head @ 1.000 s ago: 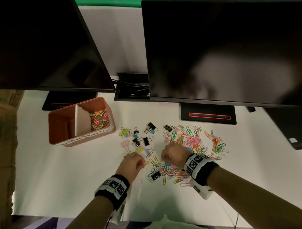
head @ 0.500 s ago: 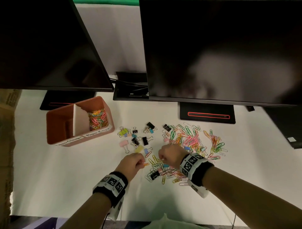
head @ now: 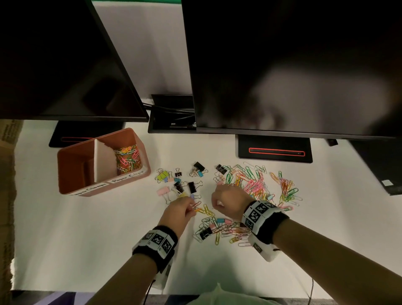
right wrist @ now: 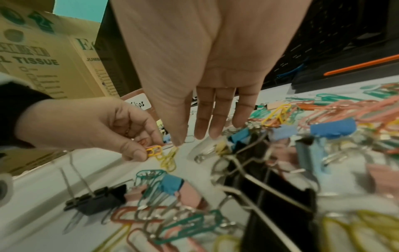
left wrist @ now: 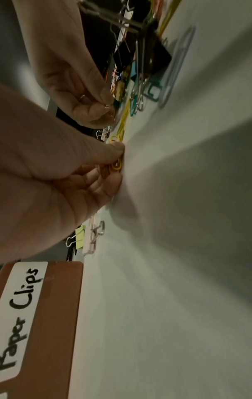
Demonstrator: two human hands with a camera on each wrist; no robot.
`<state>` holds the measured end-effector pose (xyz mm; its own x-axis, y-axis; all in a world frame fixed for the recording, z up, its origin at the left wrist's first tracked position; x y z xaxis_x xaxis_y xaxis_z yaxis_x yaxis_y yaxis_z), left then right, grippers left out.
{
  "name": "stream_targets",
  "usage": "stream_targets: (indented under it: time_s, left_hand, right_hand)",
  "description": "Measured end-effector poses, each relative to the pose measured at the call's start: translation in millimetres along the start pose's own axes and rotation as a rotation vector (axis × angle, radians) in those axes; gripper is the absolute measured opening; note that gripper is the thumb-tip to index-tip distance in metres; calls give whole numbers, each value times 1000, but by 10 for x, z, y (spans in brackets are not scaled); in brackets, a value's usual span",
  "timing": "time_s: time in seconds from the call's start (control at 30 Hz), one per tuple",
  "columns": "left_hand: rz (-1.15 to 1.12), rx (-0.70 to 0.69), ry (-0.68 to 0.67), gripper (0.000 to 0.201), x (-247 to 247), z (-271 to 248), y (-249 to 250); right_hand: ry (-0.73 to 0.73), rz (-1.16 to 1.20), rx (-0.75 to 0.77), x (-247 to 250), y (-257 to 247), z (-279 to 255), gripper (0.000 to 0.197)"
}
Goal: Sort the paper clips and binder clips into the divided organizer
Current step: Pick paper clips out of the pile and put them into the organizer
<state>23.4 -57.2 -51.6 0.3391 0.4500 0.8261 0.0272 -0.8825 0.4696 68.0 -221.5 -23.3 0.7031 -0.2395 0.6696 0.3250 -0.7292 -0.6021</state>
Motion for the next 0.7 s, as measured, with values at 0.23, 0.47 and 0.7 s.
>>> stream_targets:
  time_s: [0.23,0.47,0.7]
  left_hand:
    - [23,3,68,6,25,83,-133]
    - [69,14,62,7,1,99,-189]
    - [94,46,48,10,-15,93,-198]
  right_hand:
    - [-136,-27,-26,-270,-192,99,50]
    - [-117,64,-78,-265,-188,242,38]
    - [-170,84,-117,-229,-180,302,24]
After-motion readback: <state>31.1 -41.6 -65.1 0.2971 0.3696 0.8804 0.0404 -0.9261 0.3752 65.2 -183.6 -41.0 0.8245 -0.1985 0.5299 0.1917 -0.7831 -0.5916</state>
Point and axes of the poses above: each hand's wrist, its own z-axis towards the middle knuckle, its own x-axis out of the back of the hand, y = z × x, the point moved 4 cm from there along z, towards the middle knuckle, and after that the axes turned 13 degrees about z, right-handed, at the moved point
